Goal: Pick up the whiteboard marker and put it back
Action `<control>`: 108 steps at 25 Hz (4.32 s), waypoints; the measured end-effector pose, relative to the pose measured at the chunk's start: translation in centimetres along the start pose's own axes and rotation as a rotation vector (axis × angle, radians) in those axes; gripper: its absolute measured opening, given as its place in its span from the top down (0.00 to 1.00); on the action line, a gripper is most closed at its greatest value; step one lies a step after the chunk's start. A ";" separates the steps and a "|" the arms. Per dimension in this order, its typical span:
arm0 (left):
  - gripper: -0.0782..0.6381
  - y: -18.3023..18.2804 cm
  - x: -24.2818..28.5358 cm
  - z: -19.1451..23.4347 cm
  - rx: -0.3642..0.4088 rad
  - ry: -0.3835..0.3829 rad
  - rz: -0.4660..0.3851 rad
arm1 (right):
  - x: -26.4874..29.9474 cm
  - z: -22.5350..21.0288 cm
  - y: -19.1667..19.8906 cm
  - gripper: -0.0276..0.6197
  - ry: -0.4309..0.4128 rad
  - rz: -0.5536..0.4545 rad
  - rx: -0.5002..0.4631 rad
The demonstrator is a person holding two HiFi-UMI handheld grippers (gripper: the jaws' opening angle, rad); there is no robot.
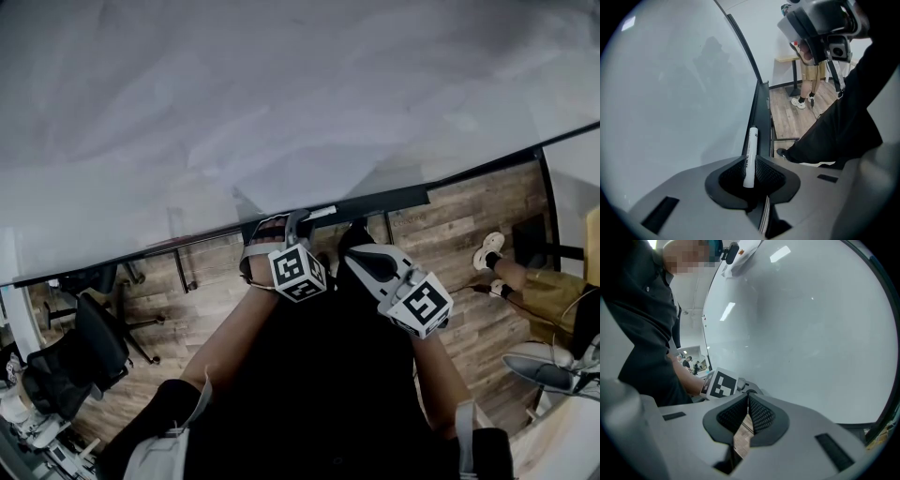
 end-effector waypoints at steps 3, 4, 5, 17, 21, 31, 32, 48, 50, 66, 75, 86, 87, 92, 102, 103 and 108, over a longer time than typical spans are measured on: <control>0.78 0.1 -0.1 0.1 -0.016 0.021 -0.013 | 0.1 -0.1 -0.2 0.93 0.002 -0.003 -0.005; 0.79 0.2 -0.1 0.1 -0.020 0.025 -0.017 | 0.1 -0.1 -0.2 0.93 0.004 -0.002 -0.005; 0.79 0.3 -0.2 0.1 -0.023 0.028 -0.020 | 0.1 -0.1 -0.2 0.93 0.006 -0.001 -0.004; 0.79 -1.7 -3.4 0.4 -0.105 0.054 -0.171 | -0.3 -2.0 -0.5 0.93 0.045 -0.037 -0.007; 0.79 -2.6 -5.3 1.3 -0.178 0.062 -0.279 | -0.5 -2.7 -0.7 0.93 0.062 -0.054 -0.010; 0.79 -4.4 -10.4 2.7 -0.264 0.119 -0.610 | -1.3 -2.9 -2.5 0.93 0.103 -0.104 -0.049; 0.79 -4.7 -10.9 2.9 -0.284 0.128 -0.650 | -1.3 -2.8 -2.6 0.93 0.105 -0.106 -0.052; 0.79 -5.5 -17.0 7.3 -0.499 0.279 -1.203 | -1.3 -4.3 -4.1 0.93 0.065 -0.244 -0.014; 0.79 -5.5 -16.9 7.2 -0.520 0.320 -1.234 | -1.3 -4.3 -4.5 0.93 0.052 -0.263 -0.022; 0.79 -6.2 -16.4 5.6 -0.651 0.393 -1.242 | -5.9 -3.3 -6.0 0.93 0.068 -0.289 -0.071; 0.79 -6.4 -17.1 5.0 -0.640 0.440 -1.236 | -6.0 -1.9 -6.1 0.93 0.066 -0.266 -0.080; 0.79 -6.5 -16.9 5.1 -0.641 0.469 -1.246 | -5.5 -1.8 -5.8 0.93 0.040 -0.255 -0.086; 0.79 -6.5 -16.7 5.1 -0.644 0.471 -1.247 | -5.4 -1.9 -5.7 0.93 0.040 -0.252 -0.085; 0.79 -6.4 -16.3 5.7 -0.650 0.478 -1.253 | -4.8 -2.5 -5.6 0.93 0.033 -0.247 -0.092; 0.79 -6.9 -17.2 5.4 -0.640 0.485 -1.260 | -5.4 -1.7 -5.8 0.93 0.037 -0.242 -0.098; 0.79 -6.9 -17.3 5.4 -0.640 0.486 -1.259 | -5.3 -1.6 -5.8 0.93 0.036 -0.242 -0.098; 0.79 -6.9 -17.2 5.4 -0.641 0.486 -1.253 | -5.2 -1.4 -5.7 0.93 0.033 -0.234 -0.101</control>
Point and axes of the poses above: the fingertips, and each gripper's own axes: x forward along the fingers, z to its left, y out of its underside, the point moved 3 cm from there along -x, backward along the fingers
